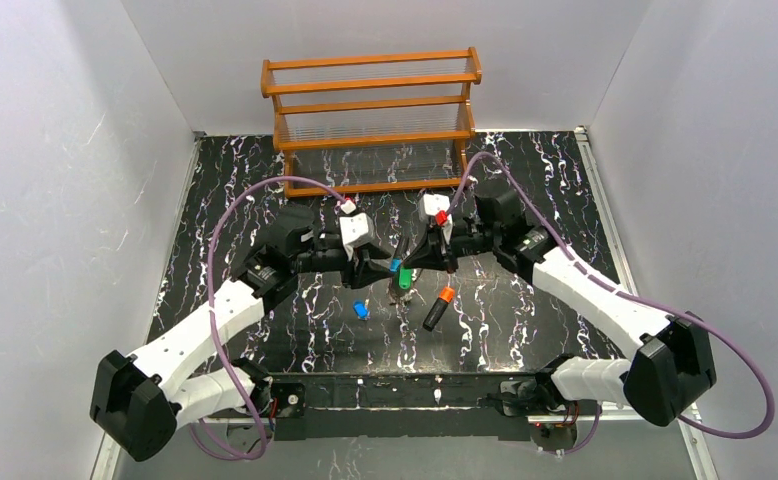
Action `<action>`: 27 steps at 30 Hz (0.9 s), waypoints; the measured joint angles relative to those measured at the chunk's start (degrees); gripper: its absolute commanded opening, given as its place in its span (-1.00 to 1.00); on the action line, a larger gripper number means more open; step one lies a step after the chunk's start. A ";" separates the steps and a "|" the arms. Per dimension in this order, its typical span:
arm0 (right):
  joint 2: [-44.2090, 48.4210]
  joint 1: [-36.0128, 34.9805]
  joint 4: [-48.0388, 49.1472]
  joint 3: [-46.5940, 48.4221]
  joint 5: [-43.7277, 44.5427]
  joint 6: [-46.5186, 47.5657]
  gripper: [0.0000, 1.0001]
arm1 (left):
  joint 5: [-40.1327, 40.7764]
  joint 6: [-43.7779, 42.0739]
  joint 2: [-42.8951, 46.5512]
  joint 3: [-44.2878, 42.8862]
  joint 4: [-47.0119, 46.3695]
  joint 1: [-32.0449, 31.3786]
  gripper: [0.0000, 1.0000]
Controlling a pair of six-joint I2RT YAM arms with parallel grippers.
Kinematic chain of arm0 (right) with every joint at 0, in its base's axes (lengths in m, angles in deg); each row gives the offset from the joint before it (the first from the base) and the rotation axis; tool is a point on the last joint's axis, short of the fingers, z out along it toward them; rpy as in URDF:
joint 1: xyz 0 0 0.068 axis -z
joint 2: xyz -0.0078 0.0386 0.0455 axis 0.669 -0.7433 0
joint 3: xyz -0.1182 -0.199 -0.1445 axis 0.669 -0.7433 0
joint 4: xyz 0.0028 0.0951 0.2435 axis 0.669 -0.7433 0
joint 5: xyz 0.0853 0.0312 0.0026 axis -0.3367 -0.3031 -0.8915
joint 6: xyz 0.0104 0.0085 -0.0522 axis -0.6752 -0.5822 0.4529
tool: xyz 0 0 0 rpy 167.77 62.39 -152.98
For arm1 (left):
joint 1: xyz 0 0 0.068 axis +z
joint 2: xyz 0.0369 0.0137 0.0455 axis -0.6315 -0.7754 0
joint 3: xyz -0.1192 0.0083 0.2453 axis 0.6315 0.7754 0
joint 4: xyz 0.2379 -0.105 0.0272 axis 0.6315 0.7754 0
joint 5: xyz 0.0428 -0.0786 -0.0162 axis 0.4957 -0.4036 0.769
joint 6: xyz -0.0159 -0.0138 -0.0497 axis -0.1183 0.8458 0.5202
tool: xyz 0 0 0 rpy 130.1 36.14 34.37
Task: Remove the keys from the keyring
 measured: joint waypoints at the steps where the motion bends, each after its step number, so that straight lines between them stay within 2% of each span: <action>1: -0.09 0.00 -2.86 1.77 0.37 1.40 -0.97 | -0.13 -1.01 -0.35 -1.11 1.40 -0.02 -0.21; 7: -3.19 0.00 -18.14 10.78 1.64 9.07 -0.97 | -2.36 -6.12 -5.49 -8.31 8.66 0.00 -0.21; 14: -7.98 0.00 -32.37 17.62 2.71 16.76 -0.97 | -4.70 -9.88 -8.52 -10.21 12.55 -0.02 -0.22; 27: -12.94 -1.03 -40.15 22.97 -0.07 24.11 -0.97 | -11.41 -12.46 -13.60 -12.85 13.64 0.00 -0.25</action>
